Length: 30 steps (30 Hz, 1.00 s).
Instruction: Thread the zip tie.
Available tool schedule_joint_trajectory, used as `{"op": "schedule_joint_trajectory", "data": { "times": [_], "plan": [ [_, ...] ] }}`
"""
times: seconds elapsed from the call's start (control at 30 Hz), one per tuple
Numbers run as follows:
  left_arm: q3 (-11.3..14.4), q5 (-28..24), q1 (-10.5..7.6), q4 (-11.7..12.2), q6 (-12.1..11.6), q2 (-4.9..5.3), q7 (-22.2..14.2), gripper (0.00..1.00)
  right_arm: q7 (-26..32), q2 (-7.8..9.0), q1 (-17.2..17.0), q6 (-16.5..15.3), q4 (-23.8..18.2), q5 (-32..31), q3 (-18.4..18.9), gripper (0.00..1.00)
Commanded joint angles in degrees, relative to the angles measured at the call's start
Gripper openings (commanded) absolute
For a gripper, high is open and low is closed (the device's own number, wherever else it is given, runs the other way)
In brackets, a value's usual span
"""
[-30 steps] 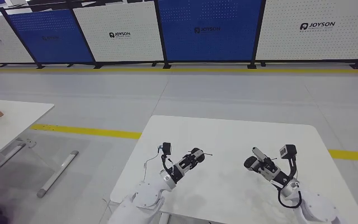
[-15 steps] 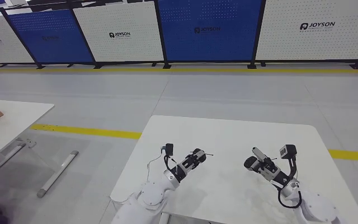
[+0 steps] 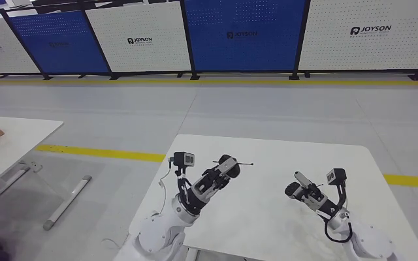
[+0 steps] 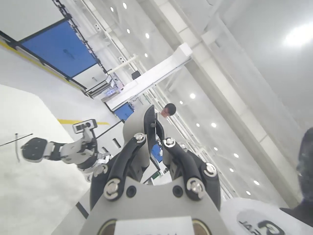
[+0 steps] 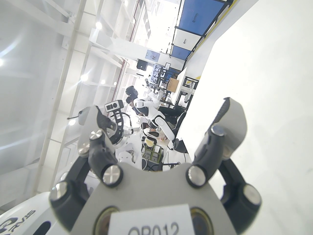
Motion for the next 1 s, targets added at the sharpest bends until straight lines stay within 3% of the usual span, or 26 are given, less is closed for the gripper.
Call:
{"op": "schedule_joint_trajectory", "data": {
  "times": [0.0, 0.27, 0.4, 0.63, 0.77, 0.97],
  "plan": [
    [-1.21, -0.12, 1.40, -0.99, 0.00, -0.01, -0.72, 0.00, 0.00, 0.00, 0.00, 0.00, 0.00, 0.00, 0.00, 1.00],
    [-1.48, -0.11, 1.74, -1.14, 0.00, -0.03, -0.65, 0.00, 0.00, 0.00, 0.00, 0.00, 0.00, 0.00, 0.00, 1.00],
    [0.70, 4.35, 0.15, 4.09, 3.33, -0.13, 0.82, 0.00, 0.00, 0.00, 0.00, 0.00, 0.00, 0.00, 0.00, 1.00],
    [4.93, 12.01, -3.31, 14.68, 6.38, -0.37, 2.50, 0.00, 0.00, 0.00, 0.00, 0.00, 0.00, 0.00, 0.00, 1.00],
    [6.32, 13.43, -4.38, 18.90, 6.76, -0.48, 3.47, 0.00, 0.00, 0.00, 0.00, 0.00, 0.00, 0.00, 0.00, 1.00],
    [7.75, 13.17, -5.31, 23.07, 6.00, -0.69, 5.28, 0.00, 0.00, 0.00, 0.00, 0.00, 0.00, 0.00, 0.00, 1.00]
  ]
}}
